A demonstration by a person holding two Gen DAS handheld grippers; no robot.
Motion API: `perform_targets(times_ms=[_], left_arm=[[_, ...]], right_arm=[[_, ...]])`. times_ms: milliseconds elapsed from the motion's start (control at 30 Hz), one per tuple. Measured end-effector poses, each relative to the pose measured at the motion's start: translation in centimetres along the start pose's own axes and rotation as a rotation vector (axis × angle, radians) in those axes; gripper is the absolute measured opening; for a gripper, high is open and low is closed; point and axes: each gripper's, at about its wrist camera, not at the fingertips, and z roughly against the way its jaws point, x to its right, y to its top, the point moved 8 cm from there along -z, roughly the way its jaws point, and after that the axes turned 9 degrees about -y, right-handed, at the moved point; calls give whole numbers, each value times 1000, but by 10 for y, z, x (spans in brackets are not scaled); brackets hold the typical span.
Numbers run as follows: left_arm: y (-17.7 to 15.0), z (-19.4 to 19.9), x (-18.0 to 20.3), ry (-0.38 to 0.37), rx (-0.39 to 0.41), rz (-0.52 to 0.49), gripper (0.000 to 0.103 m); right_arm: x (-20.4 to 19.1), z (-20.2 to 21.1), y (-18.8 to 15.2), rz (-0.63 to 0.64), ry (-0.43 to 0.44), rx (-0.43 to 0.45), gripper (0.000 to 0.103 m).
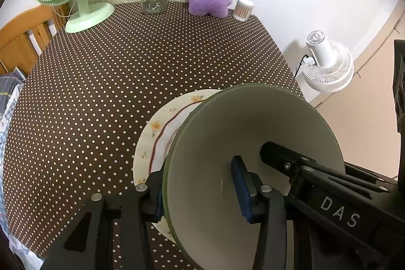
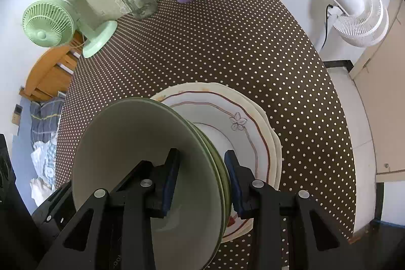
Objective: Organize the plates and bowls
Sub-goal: 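Lift the stacked bowls and lower them onto the red-rimmed plate with both tools, then open both tools and pull them back from the bowls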
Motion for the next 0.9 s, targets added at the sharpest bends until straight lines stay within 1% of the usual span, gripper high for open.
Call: perform_targets(times_ms=[200,500,667,767,833,900], left_arm=[[3,-7,-1,9,2,7,43],[10,-13,-4,33,19,2,43],[8,-14,-4,40,13,3,43],[7,-14,-3,63,6,-11,43],[6,-13,-3,71,6,-11,45],[5,-11,-2,78,4,-16,49]], right_arm=[[2,-10,5,6,0,-11,40],[1,-18,18,21,-8,3,39],[2,-17,17,26,-5,9,39],[3,-15,14,33,-3,19,39],[4,-12,12,37,0,25,39],[5,-9,11,43,-9,32,39]])
